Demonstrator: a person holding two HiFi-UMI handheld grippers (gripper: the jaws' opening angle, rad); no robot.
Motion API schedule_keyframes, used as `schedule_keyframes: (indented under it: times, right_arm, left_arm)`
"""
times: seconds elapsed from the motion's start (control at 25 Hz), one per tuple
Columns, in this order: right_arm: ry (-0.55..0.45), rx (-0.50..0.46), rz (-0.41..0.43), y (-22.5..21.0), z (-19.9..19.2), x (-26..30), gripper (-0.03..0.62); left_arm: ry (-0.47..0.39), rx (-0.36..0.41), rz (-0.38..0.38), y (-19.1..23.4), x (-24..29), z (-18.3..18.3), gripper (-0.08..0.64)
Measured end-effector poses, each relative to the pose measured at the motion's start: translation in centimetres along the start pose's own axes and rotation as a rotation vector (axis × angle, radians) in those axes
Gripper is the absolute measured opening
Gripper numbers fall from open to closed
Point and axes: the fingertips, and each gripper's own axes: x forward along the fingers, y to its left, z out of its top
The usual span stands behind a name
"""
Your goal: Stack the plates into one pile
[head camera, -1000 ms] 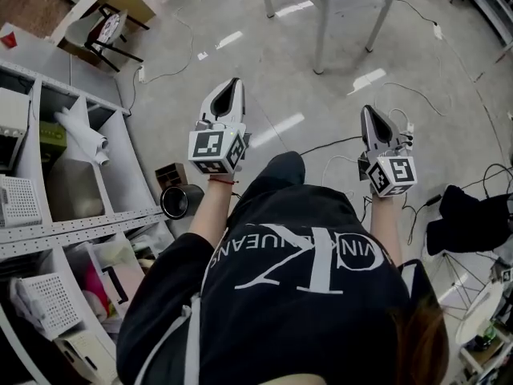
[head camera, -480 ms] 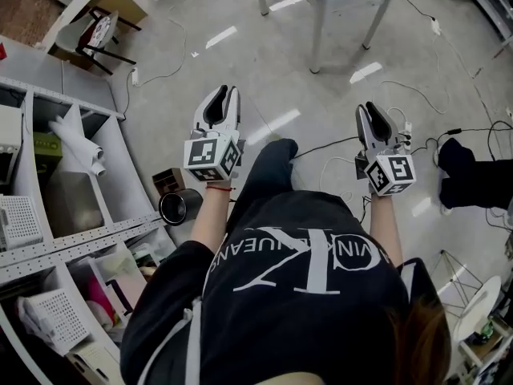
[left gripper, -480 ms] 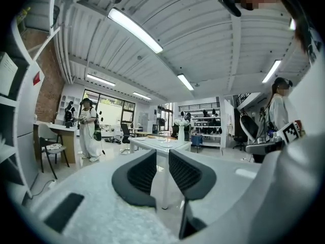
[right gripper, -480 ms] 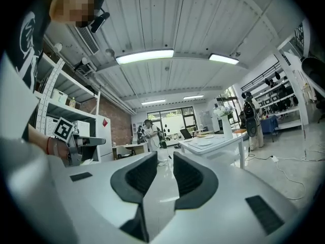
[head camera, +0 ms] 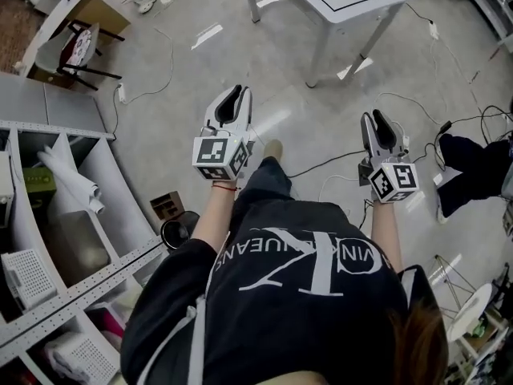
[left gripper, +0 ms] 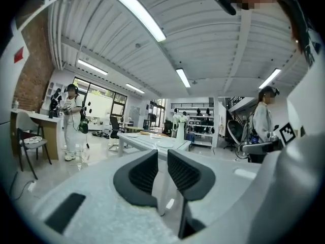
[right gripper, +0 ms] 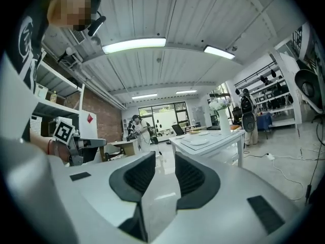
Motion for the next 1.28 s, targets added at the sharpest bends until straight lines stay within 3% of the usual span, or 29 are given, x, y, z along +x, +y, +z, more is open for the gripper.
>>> schedule_keyframes:
  times: [0.16,0.52,0.84,1.28]
  right_arm:
    - [0.023,0.036,-0.026,-0.1,-0.3,5.8,0.107]
    - [0.025,0.03,-0.068,0.0,0.1,16.7,0.107]
    - [0.03,0.023,-0.076,-0.5,0.4,21.6,0.107]
    - [0.055,0.059,-0.112,-3.4,-0.9,25.6,0.107]
  left_arm:
    - [0.037,-0.034,-0.016,4.8,4.8,0.0,0.06]
    - [0.023,0.002,-0.114,11.9,13.8,2.2,0.057]
    - [0.014,0.001,-0.151,14.7,18.3,2.9,0.057]
    - [0.069,0.018,-0.189,16.3,22.6,1.5,0.057]
